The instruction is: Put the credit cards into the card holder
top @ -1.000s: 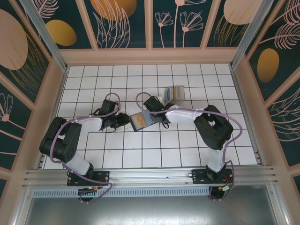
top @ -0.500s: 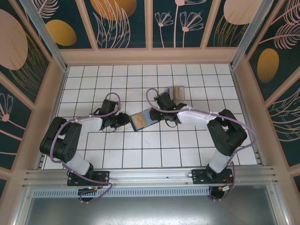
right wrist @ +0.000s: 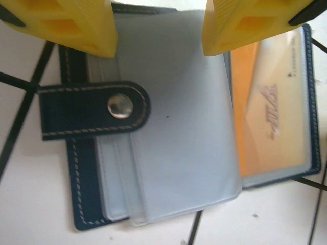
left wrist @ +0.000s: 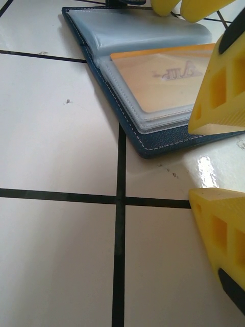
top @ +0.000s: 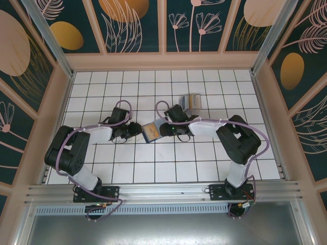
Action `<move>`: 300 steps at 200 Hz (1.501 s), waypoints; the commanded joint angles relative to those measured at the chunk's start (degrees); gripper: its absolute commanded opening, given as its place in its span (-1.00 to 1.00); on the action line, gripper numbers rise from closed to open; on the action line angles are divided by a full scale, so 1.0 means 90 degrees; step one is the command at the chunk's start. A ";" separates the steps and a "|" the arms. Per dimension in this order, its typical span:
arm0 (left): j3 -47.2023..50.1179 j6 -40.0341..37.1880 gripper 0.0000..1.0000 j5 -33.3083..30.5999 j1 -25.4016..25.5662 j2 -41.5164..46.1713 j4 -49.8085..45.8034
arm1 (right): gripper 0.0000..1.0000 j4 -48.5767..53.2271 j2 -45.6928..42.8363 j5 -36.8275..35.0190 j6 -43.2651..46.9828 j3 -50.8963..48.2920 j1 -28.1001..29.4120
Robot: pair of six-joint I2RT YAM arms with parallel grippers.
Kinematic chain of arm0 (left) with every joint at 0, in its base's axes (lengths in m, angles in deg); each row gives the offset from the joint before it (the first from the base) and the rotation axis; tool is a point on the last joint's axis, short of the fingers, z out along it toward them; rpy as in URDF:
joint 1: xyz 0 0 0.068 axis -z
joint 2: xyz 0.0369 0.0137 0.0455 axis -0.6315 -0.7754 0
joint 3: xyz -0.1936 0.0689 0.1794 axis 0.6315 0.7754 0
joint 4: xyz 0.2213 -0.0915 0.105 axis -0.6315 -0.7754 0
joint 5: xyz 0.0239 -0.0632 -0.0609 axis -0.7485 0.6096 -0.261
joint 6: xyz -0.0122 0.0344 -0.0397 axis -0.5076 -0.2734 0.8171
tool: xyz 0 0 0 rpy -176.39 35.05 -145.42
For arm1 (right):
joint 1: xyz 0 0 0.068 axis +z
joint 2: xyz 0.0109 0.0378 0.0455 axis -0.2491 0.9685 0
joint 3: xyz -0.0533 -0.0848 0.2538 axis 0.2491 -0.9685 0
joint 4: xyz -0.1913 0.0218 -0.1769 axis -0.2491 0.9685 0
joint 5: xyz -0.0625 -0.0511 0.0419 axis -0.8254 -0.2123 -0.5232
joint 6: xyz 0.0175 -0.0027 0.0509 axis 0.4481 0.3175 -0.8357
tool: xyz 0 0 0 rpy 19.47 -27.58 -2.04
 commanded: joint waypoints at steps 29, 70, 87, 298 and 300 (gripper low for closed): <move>-0.0107 -0.0049 -0.31 0.0094 0.0008 -0.0171 0.0167 | -0.20 -0.0117 0.0117 0.0504 -0.0039 0.0050 0.0104; -0.0131 0.0010 -0.32 0.0130 0.0009 -0.0229 0.0222 | -0.50 -0.0200 0.0057 0.0795 -0.0011 0.0108 0.0114; -0.0168 -0.0020 -0.33 0.0121 0.0008 -0.0224 0.0155 | -0.58 -0.0210 -0.0005 0.0717 -0.0002 0.0095 0.0124; -0.0104 -0.0051 -0.33 0.0057 0.0008 -0.0261 0.0181 | -0.21 0.0290 0.0197 -0.0364 -0.0356 0.0379 0.0598; -0.0101 -0.0045 -0.33 0.0061 0.0008 -0.0259 0.0188 | -0.23 0.0262 0.0204 -0.0326 -0.0361 0.0381 0.0601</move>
